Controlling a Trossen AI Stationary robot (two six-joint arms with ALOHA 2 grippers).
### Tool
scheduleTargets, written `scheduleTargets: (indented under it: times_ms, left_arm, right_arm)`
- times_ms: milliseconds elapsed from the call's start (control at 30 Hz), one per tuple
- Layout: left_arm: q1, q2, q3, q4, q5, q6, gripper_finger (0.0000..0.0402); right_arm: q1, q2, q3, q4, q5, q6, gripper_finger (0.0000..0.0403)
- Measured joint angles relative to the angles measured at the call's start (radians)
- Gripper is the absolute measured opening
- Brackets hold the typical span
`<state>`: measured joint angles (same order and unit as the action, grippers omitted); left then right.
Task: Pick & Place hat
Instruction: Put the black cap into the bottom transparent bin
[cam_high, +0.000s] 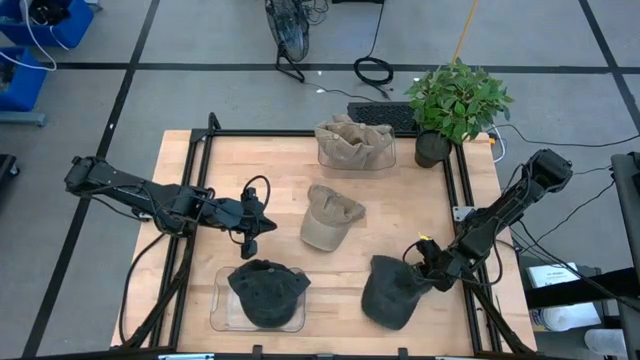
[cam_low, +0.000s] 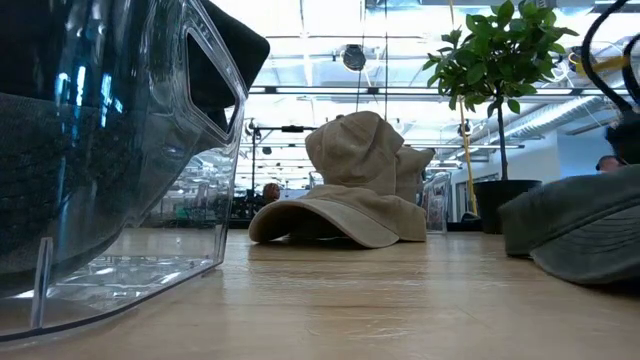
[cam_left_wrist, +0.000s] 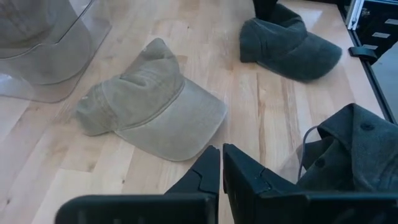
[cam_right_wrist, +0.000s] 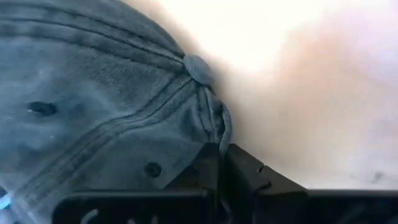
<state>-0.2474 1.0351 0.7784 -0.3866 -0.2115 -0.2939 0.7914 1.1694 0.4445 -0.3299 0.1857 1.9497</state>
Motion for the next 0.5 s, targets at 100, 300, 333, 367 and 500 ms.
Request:
scheduleTargets:
  times_ms: [100, 300, 333, 367, 500]
  left_arm:
    - [0.0, 0.0, 0.0, 0.0, 0.0, 0.001, 0.0009]
    - [0.0, 0.0, 0.0, 0.05, -0.002, 0.035, 0.002]
    - [0.0, 0.0, 0.0, 0.068, -0.002, 0.031, 0.0027]
    - [0.001, 0.0, 0.0, 0.091, -0.003, 0.035, 0.0033]
    - [0.017, 0.0, 0.0, 0.182, -0.033, 0.038, 0.0058]
  right_arm:
    - [-0.001, 0.0, 0.052, -0.053, 0.057, -0.056, 0.0003]
    - [-0.039, -0.002, 0.205, -0.25, 0.152, -0.224, 0.0002]
    - [-0.05, -0.002, 0.233, -0.266, 0.174, -0.265, 0.0002]
    - [-0.06, -0.002, 0.261, -0.281, 0.195, -0.305, 0.0001]
    - [-0.108, -0.006, 0.359, -0.31, 0.292, -0.462, 0.0001]
